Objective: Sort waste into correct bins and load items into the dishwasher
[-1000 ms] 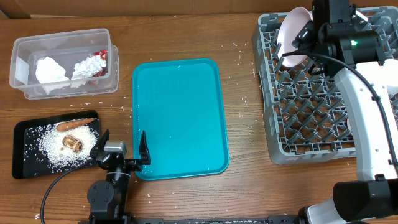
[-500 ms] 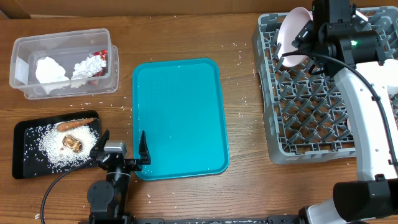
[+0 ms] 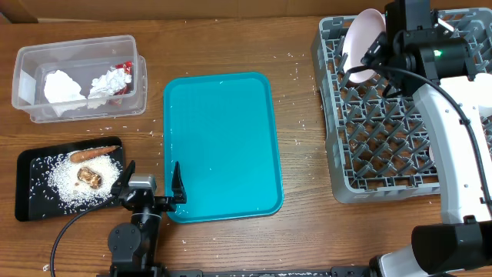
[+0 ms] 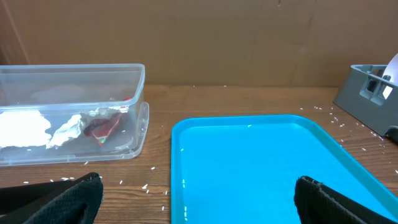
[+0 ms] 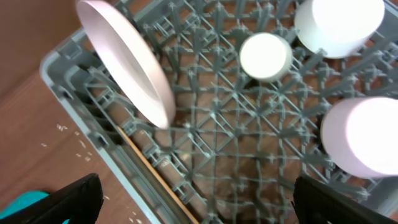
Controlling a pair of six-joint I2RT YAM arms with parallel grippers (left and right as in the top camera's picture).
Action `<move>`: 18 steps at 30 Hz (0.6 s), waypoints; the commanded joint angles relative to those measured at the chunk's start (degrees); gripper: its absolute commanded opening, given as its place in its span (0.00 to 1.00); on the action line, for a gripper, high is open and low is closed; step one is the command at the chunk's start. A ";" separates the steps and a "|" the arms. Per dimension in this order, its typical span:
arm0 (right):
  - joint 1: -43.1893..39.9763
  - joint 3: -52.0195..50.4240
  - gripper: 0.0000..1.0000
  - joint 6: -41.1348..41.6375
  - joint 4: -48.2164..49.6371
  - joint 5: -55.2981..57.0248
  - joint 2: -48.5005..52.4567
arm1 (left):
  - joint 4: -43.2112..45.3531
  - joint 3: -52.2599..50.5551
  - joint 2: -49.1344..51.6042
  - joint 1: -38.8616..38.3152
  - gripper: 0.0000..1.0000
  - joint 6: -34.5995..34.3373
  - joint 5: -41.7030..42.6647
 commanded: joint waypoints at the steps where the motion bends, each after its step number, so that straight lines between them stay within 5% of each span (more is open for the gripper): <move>1: 0.20 0.31 1.00 -0.81 -1.77 0.92 -0.61 | 0.00 -0.28 -0.74 -0.26 1.00 1.09 -0.76; 10: 0.26 -2.71 1.00 -1.53 1.79 0.94 -7.65 | 0.00 -0.28 -0.74 -0.26 1.00 1.09 -0.76; 18: 0.24 -23.30 1.00 -1.66 19.54 0.44 -22.58 | 0.00 -0.28 -0.74 -0.26 1.00 1.09 -0.76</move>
